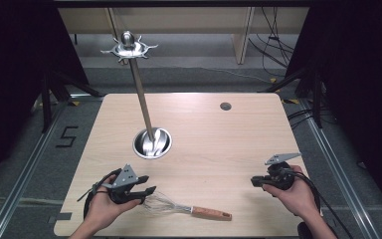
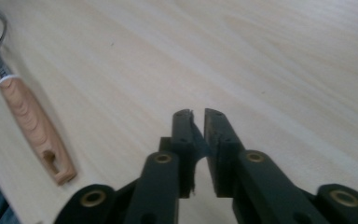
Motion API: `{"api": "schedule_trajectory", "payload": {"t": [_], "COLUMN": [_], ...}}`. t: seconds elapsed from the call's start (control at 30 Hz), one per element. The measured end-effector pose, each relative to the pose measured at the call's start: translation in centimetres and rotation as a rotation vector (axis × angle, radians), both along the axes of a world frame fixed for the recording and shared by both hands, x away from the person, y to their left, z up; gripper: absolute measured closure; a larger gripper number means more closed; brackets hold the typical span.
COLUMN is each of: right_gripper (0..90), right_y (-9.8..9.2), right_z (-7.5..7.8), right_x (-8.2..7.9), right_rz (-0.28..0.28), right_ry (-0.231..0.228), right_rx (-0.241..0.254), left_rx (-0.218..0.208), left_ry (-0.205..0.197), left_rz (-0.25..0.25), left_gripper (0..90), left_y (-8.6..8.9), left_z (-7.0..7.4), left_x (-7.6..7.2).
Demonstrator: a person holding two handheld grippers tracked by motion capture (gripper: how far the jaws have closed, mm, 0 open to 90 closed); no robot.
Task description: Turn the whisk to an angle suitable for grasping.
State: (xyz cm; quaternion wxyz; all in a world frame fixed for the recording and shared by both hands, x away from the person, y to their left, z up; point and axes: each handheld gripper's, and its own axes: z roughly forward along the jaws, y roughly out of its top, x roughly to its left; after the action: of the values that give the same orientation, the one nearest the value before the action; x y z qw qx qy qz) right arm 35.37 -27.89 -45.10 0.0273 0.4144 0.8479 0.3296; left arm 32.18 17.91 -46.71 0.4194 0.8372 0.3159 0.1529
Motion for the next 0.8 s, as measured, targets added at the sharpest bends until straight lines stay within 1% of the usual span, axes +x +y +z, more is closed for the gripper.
{"api": "schedule_trajectory", "payload": {"t": [0.03, 0.07, 0.1, 0.13, 0.17, 0.2, 0.23, 0.27, 0.3, 0.33, 0.37, 0.4, 0.43, 0.47, 0.5, 0.53, 0.57, 0.6, 0.63, 0.67, 0.7, 0.73, 0.77, 0.8], "right_gripper": [86.1, 88.2, 90.0, 90.0, 90.0, 90.0, 90.0, 90.0, 90.0, 90.0, 90.0, 90.0, 90.0, 90.0, 90.0, 90.0, 90.0, 90.0, 90.0, 90.0, 90.0, 90.0, 90.0, 90.0], "right_y": [0.0, 0.3, 0.6, 1.0, 1.3, 1.9, 2.4, 2.9, 3.5, 4.2, 4.7, 6.0, 6.0, 6.7, 7.2, 7.9, 8.3, 8.3, 8.7, 9.0, 9.1, 9.3, 9.3, 9.4], "right_z": [0.0, 0.0, 0.1, 0.1, 0.1, 0.3, 0.2, 0.1, 0.1, 0.1, 0.0, -0.3, -0.3, -0.5, -0.8, -1.1, -1.4, -1.7, -2.0, -2.0, -2.2, -2.4, -2.4, -2.5], "right_x": [0.0, -0.2, -0.4, -0.6, -0.7, -1.1, -1.4, -1.7, -2.0, -2.3, -2.6, -3.2, -3.2, -3.5, -3.8, -4.1, -4.2, -4.1, -4.1, -4.3, -4.2, -4.0, -4.0, -4.0], "right_rz": [0.000, 0.012, 0.020, 0.039, 0.069, 0.071, 0.094, 0.123, 0.146, 0.170, 0.205, 0.269, 0.269, 0.284, 0.300, 0.309, 0.321, 0.345, 0.339, 0.319, 0.325, 0.324, 0.324, 0.308], "right_ry": [0.000, 0.002, 0.025, 0.035, 0.045, 0.067, 0.093, 0.102, 0.134, 0.160, 0.185, 0.235, 0.235, 0.262, 0.280, 0.315, 0.330, 0.312, 0.320, 0.347, 0.343, 0.338, 0.338, 0.358], "right_rx": [0.000, -0.004, -0.013, -0.020, -0.027, -0.081, -0.088, -0.088, -0.094, -0.095, -0.101, -0.120, -0.120, -0.138, -0.159, -0.170, -0.198, -0.242, -0.274, -0.292, -0.296, -0.304, -0.304, -0.301], "left_rx": [0.000, 0.001, 0.000, -0.003, -0.002, -0.003, -0.013, -0.004, -0.009, -0.030, -0.013, -0.047, -0.037, -0.039, -0.039, -0.015, -0.017, -0.005, 0.004, -0.007, -0.020, -0.013, -0.013, 0.013], "left_ry": [0.000, 0.000, -0.003, -0.002, 0.001, 0.003, 0.011, 0.003, 0.009, 0.024, 0.022, 0.013, 0.013, 0.014, 0.014, 0.013, 0.006, 0.012, 0.021, 0.009, 0.015, 0.005, 0.005, -0.001], "left_rz": [0.000, -0.019, -0.012, -0.012, -0.009, 0.005, 0.020, 0.029, 0.030, 0.027, 0.032, 0.044, 0.037, 0.040, 0.038, 0.027, 0.024, 0.033, 0.019, 0.032, 0.025, 0.017, 0.017, 0.020], "left_gripper": [55.8, 55.8, 58.3, 61.4, 63.9, 67.3, 70.2, 72.2, 73.8, 75.0, 75.7, 76.1, 76.1, 76.1, 76.1, 76.4, 77.2, 78.1, 78.6, 79.3, 79.8, 80.5, 80.7, 80.7], "left_y": [0.0, 0.0, -0.1, -0.1, -0.1, 0.0, 0.1, 0.2, 0.4, 0.4, 0.6, 0.4, 0.5, 0.5, 0.5, 0.6, 0.6, 0.6, 0.7, 0.5, 0.5, 0.5, 0.5, 0.7], "left_z": [0.0, 0.1, 0.1, 0.2, 0.3, 0.3, 0.3, 0.3, 0.4, 0.5, 0.4, 0.3, 0.4, 0.4, 0.4, 0.5, 0.5, 0.5, 0.7, 0.6, 0.6, 0.7, 0.7, 0.7], "left_x": [0.0, 0.1, 0.0, 0.1, 0.1, 0.1, 0.0, 0.1, 0.1, 0.1, 0.2, 0.1, 0.2, 0.2, 0.2, 0.2, 0.2, 0.2, 0.2, 0.1, 0.0, 0.1, 0.1, 0.2]}}
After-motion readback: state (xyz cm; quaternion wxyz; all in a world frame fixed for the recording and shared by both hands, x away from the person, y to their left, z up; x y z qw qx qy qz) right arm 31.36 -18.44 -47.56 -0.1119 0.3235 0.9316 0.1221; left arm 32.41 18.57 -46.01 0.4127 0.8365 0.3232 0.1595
